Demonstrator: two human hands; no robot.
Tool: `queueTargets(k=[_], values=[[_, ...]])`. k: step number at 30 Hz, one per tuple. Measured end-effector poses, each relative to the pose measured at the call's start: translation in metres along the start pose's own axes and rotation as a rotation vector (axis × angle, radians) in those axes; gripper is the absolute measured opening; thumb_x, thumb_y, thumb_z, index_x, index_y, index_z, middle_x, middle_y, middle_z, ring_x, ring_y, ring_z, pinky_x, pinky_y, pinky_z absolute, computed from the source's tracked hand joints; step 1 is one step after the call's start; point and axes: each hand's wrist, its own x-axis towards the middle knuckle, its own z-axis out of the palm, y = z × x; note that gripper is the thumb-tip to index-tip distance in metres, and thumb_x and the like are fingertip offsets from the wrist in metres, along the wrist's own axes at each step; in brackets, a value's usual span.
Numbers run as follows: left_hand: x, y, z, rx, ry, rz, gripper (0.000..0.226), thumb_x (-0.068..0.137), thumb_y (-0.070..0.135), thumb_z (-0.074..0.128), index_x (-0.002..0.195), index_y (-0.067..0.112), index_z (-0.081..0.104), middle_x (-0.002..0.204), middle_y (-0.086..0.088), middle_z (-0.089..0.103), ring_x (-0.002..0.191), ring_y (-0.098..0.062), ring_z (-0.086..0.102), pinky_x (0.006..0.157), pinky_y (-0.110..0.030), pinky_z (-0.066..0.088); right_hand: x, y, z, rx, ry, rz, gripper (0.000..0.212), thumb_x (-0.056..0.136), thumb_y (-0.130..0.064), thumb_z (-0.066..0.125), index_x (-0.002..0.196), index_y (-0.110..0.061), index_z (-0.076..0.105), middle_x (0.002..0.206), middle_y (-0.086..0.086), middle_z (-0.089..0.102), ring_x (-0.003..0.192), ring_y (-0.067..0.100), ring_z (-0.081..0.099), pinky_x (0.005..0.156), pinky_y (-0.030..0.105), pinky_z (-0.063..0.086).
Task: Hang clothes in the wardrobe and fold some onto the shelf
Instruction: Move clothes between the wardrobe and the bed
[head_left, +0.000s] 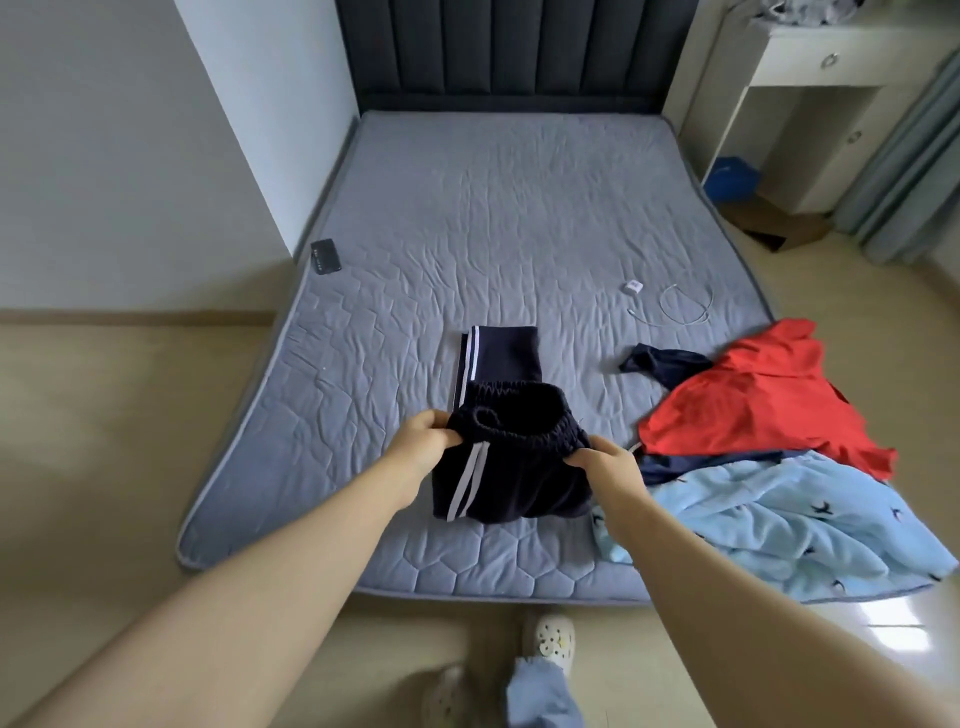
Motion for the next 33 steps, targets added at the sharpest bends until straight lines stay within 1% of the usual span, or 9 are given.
queueTargets(k=[4,8,13,18,25,27,29,31,33], values=[[0.037,-0.015,0.014,0.041,0.029,-0.05,0.019,0.089,0.005,0.053,0.101,0.018,0.06,0.091,0.001,0.064,0.089,-0.017,0.058,0.077,-0.027,0.043,0.036,0.02,0.005,0.02,0.017,0.052,0.015,0.077,0.001,0.057,0.076,-0.01,0.067,0.064,0.001,0.058,0.064,0.015,0.051,0.062,0.026,0.039],[0.08,-0.023,0.025,0.09,0.044,-0.101,0.017,0.09,0.01,0.054,0.101,0.022,0.059,0.093,0.002,0.064,0.089,-0.015,0.058,0.076,-0.026,0.043,0.081,0.035,0.009,0.001,-0.043,0.103,0.023,0.078,-0.005,0.058,0.068,-0.022,0.07,0.07,0.001,0.065,0.07,0.016,0.057,0.073,0.028,0.045],[0.136,-0.015,0.038,0.146,0.074,-0.104,0.016,0.089,0.011,0.056,0.099,0.022,0.06,0.093,0.005,0.062,0.088,-0.011,0.056,0.076,-0.022,0.041,0.145,0.033,0.013,-0.021,-0.113,0.125,0.02,0.085,-0.004,0.055,0.07,-0.016,0.062,0.039,-0.013,0.042,0.035,0.0,0.035,0.038,0.012,0.029],[0.193,0.001,0.049,0.189,0.137,-0.087,0.021,0.088,0.013,0.059,0.108,0.017,0.063,0.098,0.004,0.063,0.091,-0.011,0.057,0.078,-0.021,0.04,0.207,0.01,0.017,-0.061,-0.159,0.149,0.023,0.092,-0.01,0.048,0.077,-0.023,0.06,0.037,-0.008,0.054,0.036,0.001,0.044,0.038,0.011,0.034],[0.305,0.064,0.06,0.106,0.286,0.062,0.026,0.092,0.01,0.054,0.118,0.013,0.058,0.1,-0.001,0.064,0.071,-0.008,0.057,0.062,-0.015,0.046,0.302,-0.063,0.039,-0.02,-0.168,-0.007,0.019,0.095,-0.013,0.045,0.103,-0.022,0.059,0.082,-0.002,0.065,0.058,0.002,0.049,0.055,0.014,0.039],[0.34,0.074,0.062,0.072,0.235,0.104,0.039,0.093,0.012,0.052,0.132,0.017,0.045,0.131,-0.003,0.052,0.097,-0.014,0.058,0.082,-0.024,0.05,0.33,-0.075,0.045,0.037,-0.212,-0.051,0.035,0.095,-0.018,0.048,0.129,-0.029,0.045,0.103,-0.007,0.06,0.081,0.002,0.055,0.076,0.018,0.045],[0.362,0.066,0.066,0.198,0.181,0.067,0.061,0.093,0.013,0.051,0.145,0.023,0.023,0.15,-0.001,0.028,0.127,-0.02,0.04,0.1,-0.028,0.036,0.349,-0.072,0.047,0.01,-0.274,-0.009,0.063,0.095,-0.022,0.05,0.147,-0.034,0.016,0.131,-0.004,0.045,0.113,0.011,0.047,0.095,0.03,0.038],[0.375,0.035,0.078,0.298,0.164,-0.019,0.067,0.092,0.012,0.051,0.148,0.022,0.016,0.152,-0.004,0.025,0.132,-0.021,0.034,0.094,-0.025,0.032,0.36,-0.049,0.049,-0.08,-0.303,0.068,0.071,0.094,-0.022,0.052,0.149,-0.032,0.008,0.144,0.001,0.034,0.124,0.017,0.04,0.098,0.033,0.033],[0.377,-0.007,0.092,0.366,0.171,-0.114,0.059,0.092,0.011,0.051,0.145,0.018,0.025,0.146,-0.008,0.035,0.114,-0.023,0.047,0.084,-0.023,0.038,0.364,-0.013,0.05,-0.143,-0.303,0.181,0.066,0.093,-0.023,0.054,0.147,-0.032,0.016,0.139,0.002,0.04,0.121,0.02,0.043,0.099,0.034,0.035]])
